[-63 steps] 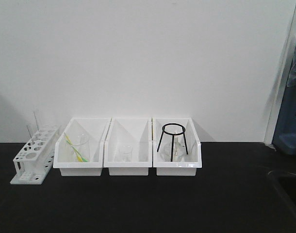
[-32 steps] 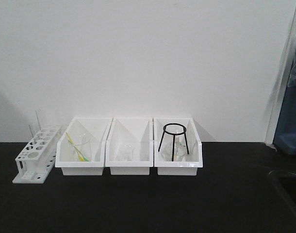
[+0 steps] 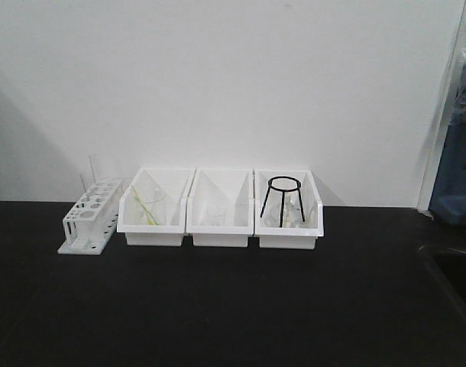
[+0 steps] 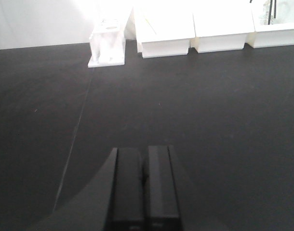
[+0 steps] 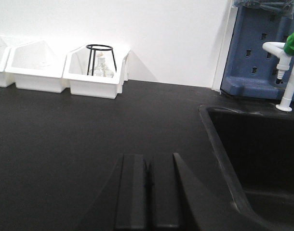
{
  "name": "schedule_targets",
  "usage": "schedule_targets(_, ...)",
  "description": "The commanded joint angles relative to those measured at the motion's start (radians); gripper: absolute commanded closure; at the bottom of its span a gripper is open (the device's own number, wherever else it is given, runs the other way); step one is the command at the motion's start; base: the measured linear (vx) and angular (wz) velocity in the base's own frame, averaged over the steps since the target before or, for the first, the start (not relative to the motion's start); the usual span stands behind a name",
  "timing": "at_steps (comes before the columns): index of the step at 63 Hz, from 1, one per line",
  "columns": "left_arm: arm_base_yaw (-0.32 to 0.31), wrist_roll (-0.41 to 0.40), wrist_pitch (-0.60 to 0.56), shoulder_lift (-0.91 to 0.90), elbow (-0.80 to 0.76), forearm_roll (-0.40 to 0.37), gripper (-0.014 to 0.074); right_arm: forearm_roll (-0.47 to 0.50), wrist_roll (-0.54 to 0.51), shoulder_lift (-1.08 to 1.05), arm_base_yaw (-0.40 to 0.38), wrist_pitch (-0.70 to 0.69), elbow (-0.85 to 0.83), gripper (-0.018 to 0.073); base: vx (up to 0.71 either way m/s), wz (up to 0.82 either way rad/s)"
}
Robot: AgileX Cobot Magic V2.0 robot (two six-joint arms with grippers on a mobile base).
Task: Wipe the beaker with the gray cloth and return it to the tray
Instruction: 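Drive the base from the bins bench to the bench with cloth and tray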
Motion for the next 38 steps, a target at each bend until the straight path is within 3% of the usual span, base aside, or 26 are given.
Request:
schedule_targets(1, 0.001, -0.001, -0.086, -0.025, 0.030, -0.002, 0.0603, -0.006, -0.010, -0.009, 0.001, -0.085, 0.005, 0.0571, -0.34, 0.08)
schedule_targets(38, 0.001, -0.001, -0.086, -0.025, 0.030, -0.002, 0.0603, -0.006, -0.010, -0.009, 0.001, -0.085, 0.005, 0.0571, -0.45, 0.03)
